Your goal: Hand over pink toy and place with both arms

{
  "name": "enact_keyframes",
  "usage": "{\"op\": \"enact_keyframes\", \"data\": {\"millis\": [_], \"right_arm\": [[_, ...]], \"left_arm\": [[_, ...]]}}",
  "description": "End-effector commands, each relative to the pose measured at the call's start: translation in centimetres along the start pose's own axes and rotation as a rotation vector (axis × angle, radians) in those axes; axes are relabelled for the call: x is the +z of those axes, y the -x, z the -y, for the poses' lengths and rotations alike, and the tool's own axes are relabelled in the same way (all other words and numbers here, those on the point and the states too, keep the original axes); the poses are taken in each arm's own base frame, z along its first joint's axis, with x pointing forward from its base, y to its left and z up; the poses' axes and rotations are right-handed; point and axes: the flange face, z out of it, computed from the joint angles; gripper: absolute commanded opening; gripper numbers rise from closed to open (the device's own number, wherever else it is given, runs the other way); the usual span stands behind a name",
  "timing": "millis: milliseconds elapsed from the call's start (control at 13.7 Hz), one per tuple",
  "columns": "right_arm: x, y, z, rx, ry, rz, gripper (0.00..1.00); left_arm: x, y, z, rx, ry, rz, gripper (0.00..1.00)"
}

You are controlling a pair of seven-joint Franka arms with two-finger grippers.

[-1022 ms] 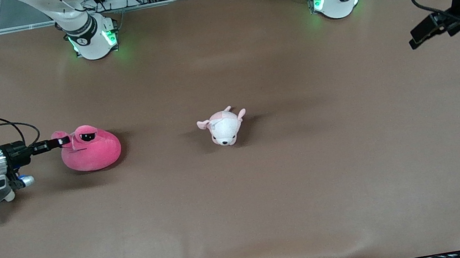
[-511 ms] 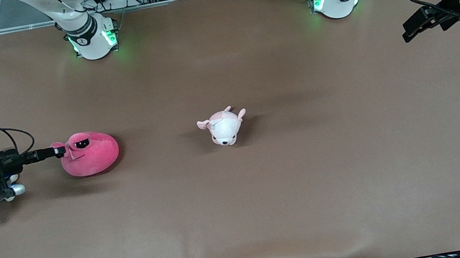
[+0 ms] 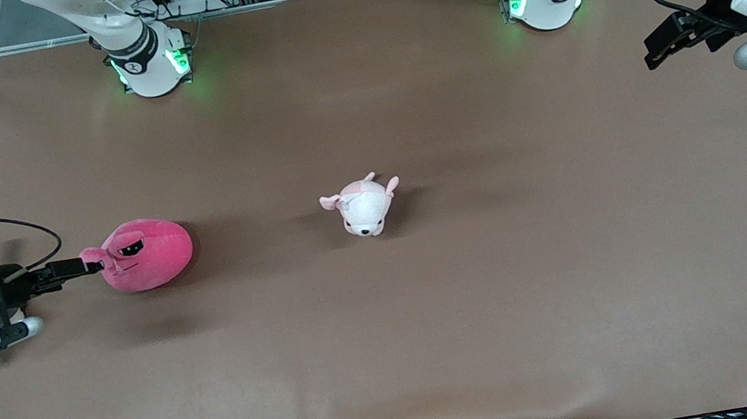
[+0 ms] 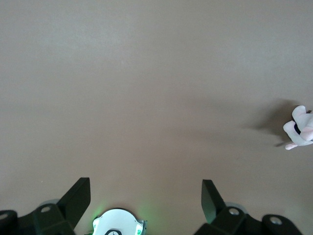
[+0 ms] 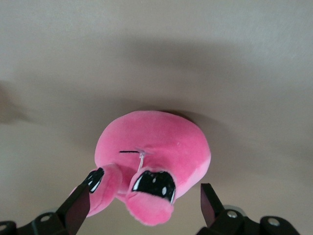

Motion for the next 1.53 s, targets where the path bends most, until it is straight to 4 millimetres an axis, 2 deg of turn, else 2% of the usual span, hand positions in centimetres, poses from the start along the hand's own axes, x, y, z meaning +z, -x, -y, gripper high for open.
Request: {"op": "enact_keyframes", "data": {"millis": [0, 73, 219, 292, 365, 511, 730, 949, 1022, 1168, 1314, 1460], "right_arm": [[-3.0, 1.4, 2.4, 0.011, 0.078, -0.022, 1.0], [-3.6, 1.9, 3.2, 0.004, 0.084, -0.031, 1.0], [-6.0, 4.2, 5.5, -0.014, 0.12, -0.06, 1.0], [-7.2, 5.6, 7.1, -0.02, 0.145, -0.096, 1.0], [-8.1, 6.6, 9.9, -0.029, 0.174, -0.128, 1.0], [-10.0, 8.2, 12.8, 0.009, 0.214, -0.162, 1.0], [-12.2, 9.6, 12.7, 0.073, 0.22, -0.192, 1.0], [-16.2, 11.2, 10.9, 0.145, 0.214, -0.23, 1.0], [-16.9, 11.6, 10.7, 0.153, 0.212, -0.227, 1.0], [-17.1, 12.8, 10.2, 0.203, 0.193, -0.174, 1.0], [-18.8, 14.5, 11.9, 0.221, 0.197, -0.193, 1.0], [-20.8, 15.3, 13.3, 0.209, 0.207, -0.235, 1.0]], "left_arm": [[-0.8, 1.4, 0.6, 0.008, -0.006, 0.002, 1.0], [-1.0, 1.6, 0.6, 0.007, -0.005, -0.003, 1.0], [-1.3, 1.9, 0.4, 0.006, -0.005, -0.009, 1.0], [-1.3, 2.1, 0.0, 0.001, -0.007, -0.01, 1.0], [-1.4, 2.2, 0.0, -0.002, -0.007, -0.011, 1.0], [-1.3, 2.1, 0.2, -0.007, -0.008, -0.01, 1.0], [-1.5, 2.0, 0.7, -0.016, -0.008, -0.013, 1.0], [-1.4, 2.0, 0.9, -0.016, -0.009, -0.012, 1.0], [-1.5, 2.0, 0.9, -0.015, -0.011, -0.014, 1.0], [-1.8, 1.8, 0.9, -0.011, -0.017, -0.025, 1.0], [-1.9, 1.7, 0.9, -0.01, -0.017, -0.03, 1.0], [-1.7, 1.4, 0.8, -0.007, -0.016, -0.031, 1.0]]}}
